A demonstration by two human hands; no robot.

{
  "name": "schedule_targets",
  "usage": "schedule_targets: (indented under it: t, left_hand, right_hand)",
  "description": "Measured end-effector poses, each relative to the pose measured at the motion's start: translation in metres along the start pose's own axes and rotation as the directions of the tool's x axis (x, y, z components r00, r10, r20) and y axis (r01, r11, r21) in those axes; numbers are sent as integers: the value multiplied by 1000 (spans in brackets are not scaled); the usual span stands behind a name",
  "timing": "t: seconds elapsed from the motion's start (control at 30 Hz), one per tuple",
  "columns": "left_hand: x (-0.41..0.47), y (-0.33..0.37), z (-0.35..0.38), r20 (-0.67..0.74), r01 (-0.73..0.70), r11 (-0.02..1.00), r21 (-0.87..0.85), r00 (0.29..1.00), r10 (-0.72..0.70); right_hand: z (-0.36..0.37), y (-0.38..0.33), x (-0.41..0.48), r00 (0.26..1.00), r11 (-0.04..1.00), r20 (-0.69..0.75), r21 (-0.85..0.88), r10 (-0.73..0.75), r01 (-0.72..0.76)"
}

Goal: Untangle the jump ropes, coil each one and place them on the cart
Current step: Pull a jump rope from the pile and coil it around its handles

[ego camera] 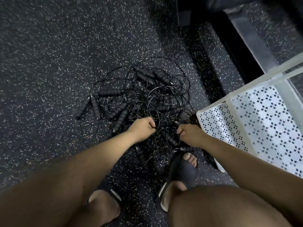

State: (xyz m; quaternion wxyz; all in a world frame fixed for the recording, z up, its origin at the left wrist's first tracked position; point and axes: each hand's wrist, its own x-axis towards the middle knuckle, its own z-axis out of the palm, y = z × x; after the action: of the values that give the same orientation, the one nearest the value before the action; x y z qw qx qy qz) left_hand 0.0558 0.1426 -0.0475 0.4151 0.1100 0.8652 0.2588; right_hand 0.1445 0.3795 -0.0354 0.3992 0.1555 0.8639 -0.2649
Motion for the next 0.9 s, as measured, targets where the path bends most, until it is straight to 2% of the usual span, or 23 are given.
schedule_targets:
  t: [0.1,0.2,0.33,0.47,0.57,0.63,0.77,0.9]
  left_hand:
    - [15,-4,35,34,-24,998,-62,999,26]
    - [24,-3,60,65,-21,996,-88,998,27]
    - [31,-3,76,88,3,995,-99,996,6]
    - [34,-5,79,92,14,994,-104,996,-4]
    - [35,-5,77,89,3,993,-122,996,8]
    - [34,-5,77,101,-28,990,-135,994,42]
    - [26,-2,75,162,-89,983,-162,980,115]
    - [10,-3,56,105,-80,968,-238,989,108]
  right_hand:
    - [31,34,17,994,985,75,-158,78,-65]
    - [48,51,21,987,942,76,-318,142,-111]
    - [67,69,37,987,913,97,-399,129,-80]
    - [68,73,45,988,922,127,-385,89,-34]
    - [64,68,45,995,934,91,-358,44,-9]
    - [56,57,41,999,960,53,-281,-6,21]
    - [25,21,19,985,981,-13,-97,-173,171]
    - [-16,-14,-7,952,958,-118,12,-282,285]
